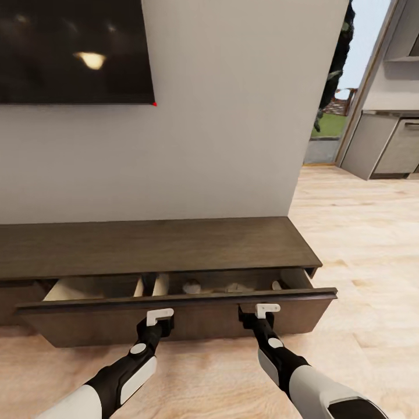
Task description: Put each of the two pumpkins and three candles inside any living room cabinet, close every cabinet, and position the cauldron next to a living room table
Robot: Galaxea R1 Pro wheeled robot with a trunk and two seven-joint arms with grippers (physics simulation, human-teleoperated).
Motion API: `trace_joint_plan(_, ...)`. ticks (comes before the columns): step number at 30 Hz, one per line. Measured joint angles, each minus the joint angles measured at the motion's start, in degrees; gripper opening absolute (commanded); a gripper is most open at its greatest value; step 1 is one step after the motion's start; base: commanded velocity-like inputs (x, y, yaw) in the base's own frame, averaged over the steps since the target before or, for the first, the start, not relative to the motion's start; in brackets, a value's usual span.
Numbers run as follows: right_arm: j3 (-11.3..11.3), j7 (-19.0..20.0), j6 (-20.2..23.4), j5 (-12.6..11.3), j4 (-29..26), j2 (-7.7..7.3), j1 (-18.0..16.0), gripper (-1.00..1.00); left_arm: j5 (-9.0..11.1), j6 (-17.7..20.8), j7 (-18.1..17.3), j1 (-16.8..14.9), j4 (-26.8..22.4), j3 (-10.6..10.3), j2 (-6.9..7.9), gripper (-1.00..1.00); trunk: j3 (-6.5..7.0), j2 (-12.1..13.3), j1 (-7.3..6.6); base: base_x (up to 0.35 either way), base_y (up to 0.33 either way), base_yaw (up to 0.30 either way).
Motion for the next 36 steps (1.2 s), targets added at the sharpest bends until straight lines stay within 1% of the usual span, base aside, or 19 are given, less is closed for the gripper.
trace_joint_plan(5,-0.35,-0.08,0.04,-0.05,-0.01,-0.01,-0.01,1.00,-0.01,-0.06,0.00,0.00,0.00,0.01,0.00,1.00,0.00,0.00,0.02,0.163,0.000,0.000)
trace_joint_plan(14,-0.13,-0.03,0.07,-0.05,0.00,-0.01,0.00,1.00,0.00,-0.08,0.02,0.00,0.00,0.00,0.00,1.00,0.00,0.00,0.01,0.162,0.000,0.000)
trace_joint_plan(36,-0.34,-0.08,0.05,-0.05,-0.03,-0.02,-0.01,1.00,-0.01,-0.08,-0.01,0.00,0.00,0.01,0.00,1.00,0.00,0.00,0.03,0.078,0.000,0.000)
